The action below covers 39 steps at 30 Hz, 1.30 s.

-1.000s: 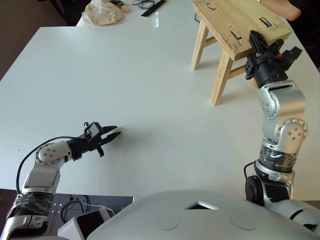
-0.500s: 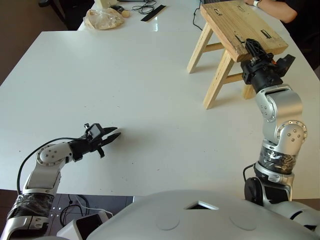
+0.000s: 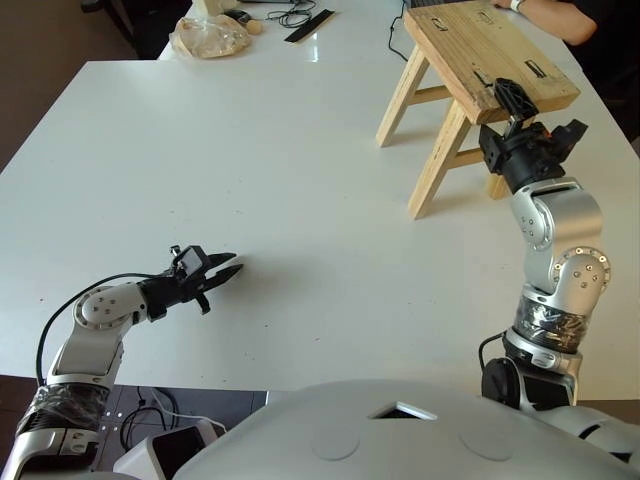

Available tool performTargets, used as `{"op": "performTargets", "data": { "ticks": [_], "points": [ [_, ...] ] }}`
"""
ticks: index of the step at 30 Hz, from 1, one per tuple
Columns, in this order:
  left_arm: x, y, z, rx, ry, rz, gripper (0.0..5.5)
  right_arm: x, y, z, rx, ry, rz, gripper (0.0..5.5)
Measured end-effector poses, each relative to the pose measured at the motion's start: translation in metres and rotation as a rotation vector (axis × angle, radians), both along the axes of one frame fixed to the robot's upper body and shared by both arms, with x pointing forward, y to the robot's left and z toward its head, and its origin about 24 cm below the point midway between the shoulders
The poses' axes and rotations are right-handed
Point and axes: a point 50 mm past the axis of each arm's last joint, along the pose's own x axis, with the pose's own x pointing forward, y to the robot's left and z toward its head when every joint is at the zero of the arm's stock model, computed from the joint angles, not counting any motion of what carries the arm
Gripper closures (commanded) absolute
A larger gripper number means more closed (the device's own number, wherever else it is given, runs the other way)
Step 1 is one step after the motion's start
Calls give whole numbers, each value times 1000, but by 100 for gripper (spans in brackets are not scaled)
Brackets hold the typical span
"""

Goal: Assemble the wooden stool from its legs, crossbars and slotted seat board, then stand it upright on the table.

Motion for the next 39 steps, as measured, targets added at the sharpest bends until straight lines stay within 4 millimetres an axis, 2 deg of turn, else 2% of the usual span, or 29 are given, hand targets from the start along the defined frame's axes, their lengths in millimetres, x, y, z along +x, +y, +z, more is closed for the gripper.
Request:
{"op": "performTargets", "data": {
  "ticks": [3,5,9,12,16,18,22,25,28,31,34,36,39],
  "points": [
    [-2,0,0,1,-1,2,433,-13,-5,10,121,-146,26,32],
    [-3,1,-1,1,-1,5,433,-18,-8,14,172,-222,39,32],
    [-4,0,0,1,-3,6,433,-28,-13,9,201,-301,59,32],
    [-3,0,0,-2,-9,8,433,-42,-17,-1,50,-355,151,32],
    [-3,-1,1,-6,-16,15,433,-70,-36,-55,-317,-223,345,32],
    [-3,-1,1,-7,-17,20,433,-82,-44,-73,-462,-169,465,32],
    [0,-7,1,-30,-25,39,433,-84,-55,-94,-797,-138,601,32],
    [9,-21,0,-81,-82,137,433,-75,-57,-107,-1089,-151,580,32],
    [30,-51,0,-180,-226,361,433,-69,-44,-125,-1290,-153,474,32],
    [43,-78,5,-264,-327,544,433,-67,-25,-140,-1321,-111,329,32],
    [45,-104,4,-323,-358,657,433,-64,-14,-148,-1338,-67,206,32],
    [45,-110,1,-326,-359,693,433,-58,-15,-149,-1327,-40,142,32],
    [43,-110,-15,-269,-345,729,433,-47,-17,-150,-1355,-15,77,32]
  ]
}}
